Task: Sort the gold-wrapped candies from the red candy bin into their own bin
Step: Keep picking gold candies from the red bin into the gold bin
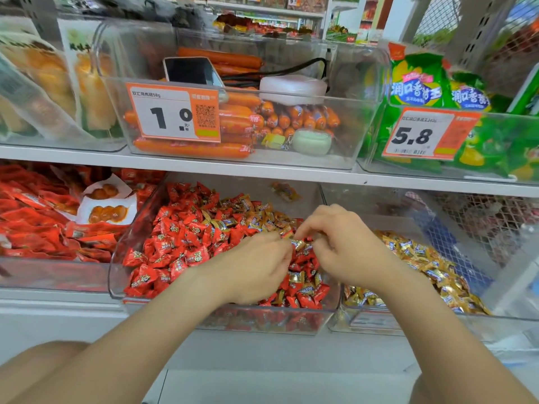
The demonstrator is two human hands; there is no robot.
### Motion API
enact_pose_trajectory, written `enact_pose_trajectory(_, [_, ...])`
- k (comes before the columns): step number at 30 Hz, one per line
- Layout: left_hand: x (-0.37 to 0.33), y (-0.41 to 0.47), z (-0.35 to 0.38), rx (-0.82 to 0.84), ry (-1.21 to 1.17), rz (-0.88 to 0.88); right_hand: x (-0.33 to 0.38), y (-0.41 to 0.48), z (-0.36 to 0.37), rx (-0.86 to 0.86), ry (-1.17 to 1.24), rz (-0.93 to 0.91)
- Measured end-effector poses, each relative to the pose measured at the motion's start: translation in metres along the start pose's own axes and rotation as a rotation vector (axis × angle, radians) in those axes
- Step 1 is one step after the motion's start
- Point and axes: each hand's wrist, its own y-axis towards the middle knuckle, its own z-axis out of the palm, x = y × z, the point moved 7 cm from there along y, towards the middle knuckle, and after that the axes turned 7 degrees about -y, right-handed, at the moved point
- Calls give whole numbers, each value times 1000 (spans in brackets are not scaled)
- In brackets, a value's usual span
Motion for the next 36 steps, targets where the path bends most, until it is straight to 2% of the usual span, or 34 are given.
enact_pose_trajectory(2, [-2, 12, 6, -8, 52, 28, -4, -3, -2, -17, 24, 8])
enact_pose_trajectory(7, [8, 25, 15, 156, 241, 41, -11, -10, -1, -28, 52, 10])
enact_pose_trajectory(11, [6, 22, 4, 60, 268, 65, -5, -9, 3, 16, -39, -22])
enact_pose_trajectory(16, [11, 1, -9, -11, 26, -27, 18, -6, 8, 132, -163, -62])
enact_pose_trajectory(20, [15, -13, -26, -154, 47, -58, 29, 1, 27, 203, -278, -116])
enact_pose_trajectory(23, [20, -19, -23, -127, 51, -78, 33, 6, 38, 226, -442, -164])
enact_pose_trajectory(26, [23, -25, -10, -14, -79, -76, 36, 9, 42, 219, -484, -160])
enact_pose_trajectory(30, [19, -25, -3, 50, -51, -43, 28, 11, 40, 225, -413, -112])
enact_pose_trajectory(33, [10, -18, -1, 40, -53, -48, 22, 11, 31, 128, -343, -106])
enact_pose_trajectory(36, [12, -12, 1, 53, 83, -79, 7, 2, 4, -16, -56, -19])
